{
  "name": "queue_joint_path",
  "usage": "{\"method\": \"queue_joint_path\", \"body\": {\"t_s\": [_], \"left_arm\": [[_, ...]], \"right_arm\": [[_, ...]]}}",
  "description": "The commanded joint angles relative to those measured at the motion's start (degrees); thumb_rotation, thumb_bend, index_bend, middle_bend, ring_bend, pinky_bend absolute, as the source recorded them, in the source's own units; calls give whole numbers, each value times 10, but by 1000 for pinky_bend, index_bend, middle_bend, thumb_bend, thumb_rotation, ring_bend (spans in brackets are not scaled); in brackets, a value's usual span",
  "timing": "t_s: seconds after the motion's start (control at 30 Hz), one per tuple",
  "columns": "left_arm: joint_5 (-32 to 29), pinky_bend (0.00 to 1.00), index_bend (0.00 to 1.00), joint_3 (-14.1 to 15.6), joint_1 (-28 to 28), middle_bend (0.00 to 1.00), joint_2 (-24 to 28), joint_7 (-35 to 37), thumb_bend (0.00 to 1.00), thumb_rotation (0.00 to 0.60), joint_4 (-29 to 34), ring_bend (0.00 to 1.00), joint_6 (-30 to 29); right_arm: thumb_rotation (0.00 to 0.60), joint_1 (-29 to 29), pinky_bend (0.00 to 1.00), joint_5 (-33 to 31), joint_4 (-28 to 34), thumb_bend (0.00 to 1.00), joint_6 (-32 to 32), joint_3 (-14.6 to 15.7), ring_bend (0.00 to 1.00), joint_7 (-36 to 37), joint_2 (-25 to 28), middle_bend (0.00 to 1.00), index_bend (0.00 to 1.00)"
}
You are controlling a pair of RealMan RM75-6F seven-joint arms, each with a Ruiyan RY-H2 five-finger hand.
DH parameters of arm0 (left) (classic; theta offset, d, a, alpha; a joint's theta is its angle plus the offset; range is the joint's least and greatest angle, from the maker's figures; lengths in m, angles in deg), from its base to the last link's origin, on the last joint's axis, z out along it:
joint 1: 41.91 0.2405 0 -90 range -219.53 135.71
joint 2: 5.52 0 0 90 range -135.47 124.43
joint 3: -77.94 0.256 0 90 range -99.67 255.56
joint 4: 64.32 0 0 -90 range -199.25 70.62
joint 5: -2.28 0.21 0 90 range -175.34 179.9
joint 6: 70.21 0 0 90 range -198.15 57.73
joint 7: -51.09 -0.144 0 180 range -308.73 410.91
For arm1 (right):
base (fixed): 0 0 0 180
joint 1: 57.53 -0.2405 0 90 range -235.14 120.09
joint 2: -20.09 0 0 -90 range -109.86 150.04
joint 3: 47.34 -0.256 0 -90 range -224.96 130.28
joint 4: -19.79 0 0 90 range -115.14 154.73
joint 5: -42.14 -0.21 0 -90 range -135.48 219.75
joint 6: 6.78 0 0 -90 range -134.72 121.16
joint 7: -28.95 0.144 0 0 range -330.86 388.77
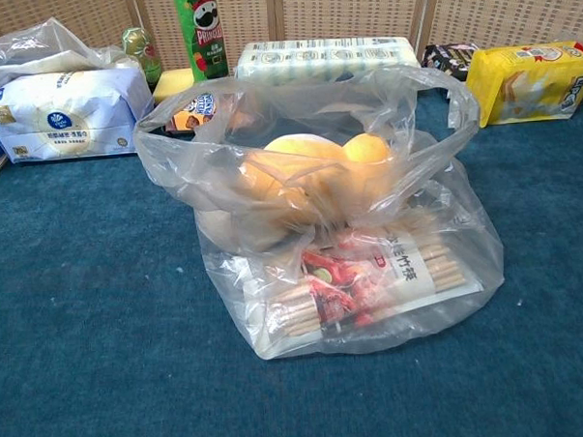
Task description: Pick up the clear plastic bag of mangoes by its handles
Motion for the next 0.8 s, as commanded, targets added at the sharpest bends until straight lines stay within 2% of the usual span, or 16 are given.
{"method": "queue_joint_path", "body": {"t_s": [0.03,0.57,0.8], "left_arm": [[0,267,227,2,1,316,0,-1,191,570,1,254,2],[5,267,227,6,10,316,14,-6,191,574,18,254,-11],[7,267,227,9,12,316,27,-16,191,573,36,254,-12]], "right_arm": [[600,0,507,-1,-2,260,1,0,509,3,-1,487,472],[600,-9,488,16,-13,242,-1,-1,495,31,-5,487,449],[600,-16,415,15,-5,241,0,-8,467,47,-6,488,386]]}}
